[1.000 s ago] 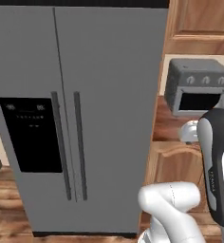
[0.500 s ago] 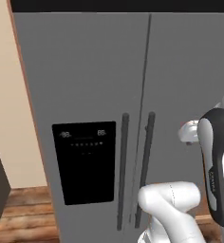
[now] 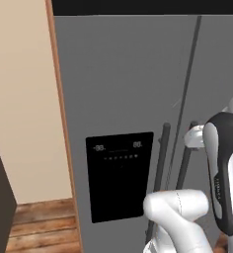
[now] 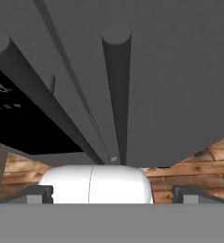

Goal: Navigate to the fridge.

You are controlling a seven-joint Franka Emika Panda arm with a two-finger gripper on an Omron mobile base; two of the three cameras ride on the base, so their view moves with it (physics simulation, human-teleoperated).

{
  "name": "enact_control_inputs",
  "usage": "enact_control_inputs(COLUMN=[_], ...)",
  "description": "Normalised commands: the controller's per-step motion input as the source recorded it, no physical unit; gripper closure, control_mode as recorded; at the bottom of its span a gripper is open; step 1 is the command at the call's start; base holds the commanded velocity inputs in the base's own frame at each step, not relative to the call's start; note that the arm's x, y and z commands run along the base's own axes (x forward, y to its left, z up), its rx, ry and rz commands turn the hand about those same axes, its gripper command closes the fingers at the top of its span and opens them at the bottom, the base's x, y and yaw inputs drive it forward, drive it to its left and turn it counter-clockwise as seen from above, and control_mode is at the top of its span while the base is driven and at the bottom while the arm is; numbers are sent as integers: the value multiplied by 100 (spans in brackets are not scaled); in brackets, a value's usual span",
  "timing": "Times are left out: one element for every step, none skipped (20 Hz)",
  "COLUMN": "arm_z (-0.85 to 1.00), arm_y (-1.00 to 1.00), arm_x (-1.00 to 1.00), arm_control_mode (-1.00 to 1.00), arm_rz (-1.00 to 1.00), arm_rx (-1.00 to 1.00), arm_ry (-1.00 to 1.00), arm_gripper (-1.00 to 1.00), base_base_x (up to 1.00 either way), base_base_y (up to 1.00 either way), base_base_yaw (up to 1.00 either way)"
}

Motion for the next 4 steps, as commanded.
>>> enact_control_inputs(arm_z=[0, 0, 0, 0], arm_y=[0, 0, 0, 0], arm_x=[0, 0, 0, 0], arm_control_mode=[100, 100, 100, 100], arm_rz=[0, 0, 0, 0], arm_rx=[0, 0, 0, 0], arm_ry=[0, 0, 0, 0], arm_gripper=[-100, -100, -100, -100], base_base_x=[85, 83, 100, 100], base_base_y=[-31, -31, -22, -1], base_base_yaw=[-14, -16, -17, -17])
